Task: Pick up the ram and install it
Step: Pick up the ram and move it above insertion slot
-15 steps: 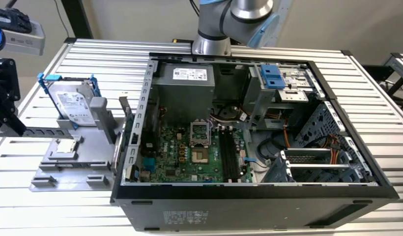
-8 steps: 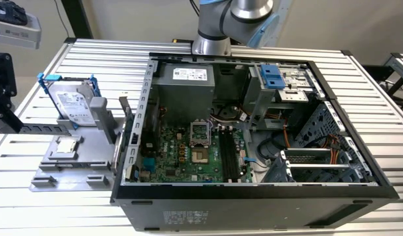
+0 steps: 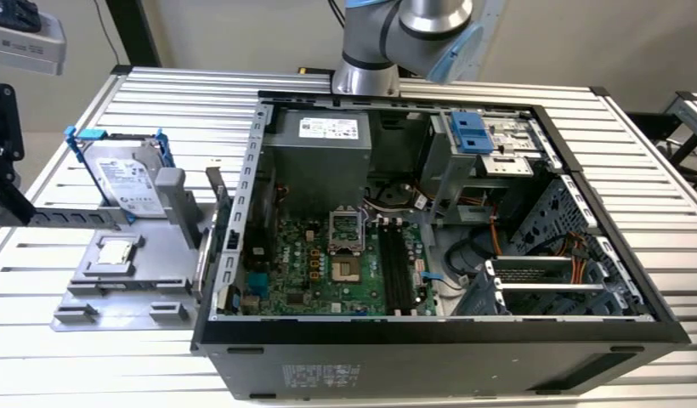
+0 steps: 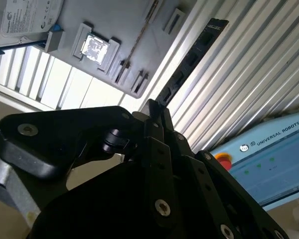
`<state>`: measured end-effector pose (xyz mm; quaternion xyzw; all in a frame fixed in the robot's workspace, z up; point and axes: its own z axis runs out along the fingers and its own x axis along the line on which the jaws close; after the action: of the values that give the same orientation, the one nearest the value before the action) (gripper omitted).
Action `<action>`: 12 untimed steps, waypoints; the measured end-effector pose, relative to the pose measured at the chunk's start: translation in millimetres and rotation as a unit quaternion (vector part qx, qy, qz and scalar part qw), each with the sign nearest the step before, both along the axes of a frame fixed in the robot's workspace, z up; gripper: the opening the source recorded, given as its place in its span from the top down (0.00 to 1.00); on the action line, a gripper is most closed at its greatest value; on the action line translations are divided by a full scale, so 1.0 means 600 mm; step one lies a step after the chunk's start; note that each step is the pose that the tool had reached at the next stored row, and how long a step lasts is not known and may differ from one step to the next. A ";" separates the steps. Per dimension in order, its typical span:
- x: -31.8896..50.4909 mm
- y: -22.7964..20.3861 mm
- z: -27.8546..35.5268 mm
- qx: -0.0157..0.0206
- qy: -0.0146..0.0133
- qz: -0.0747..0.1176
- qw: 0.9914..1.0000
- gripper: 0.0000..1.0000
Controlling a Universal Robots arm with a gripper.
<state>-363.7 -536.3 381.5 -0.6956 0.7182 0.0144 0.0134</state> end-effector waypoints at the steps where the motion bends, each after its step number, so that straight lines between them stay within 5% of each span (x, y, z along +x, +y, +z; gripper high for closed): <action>1: 0.000 0.0000 0.000 0.000 0.000 0.000 1.000 1.00; 12: 0.004 0.0002 0.000 0.000 0.000 0.000 1.000 1.00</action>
<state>-361.4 -536.2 381.7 -0.6955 0.7182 0.0144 0.0133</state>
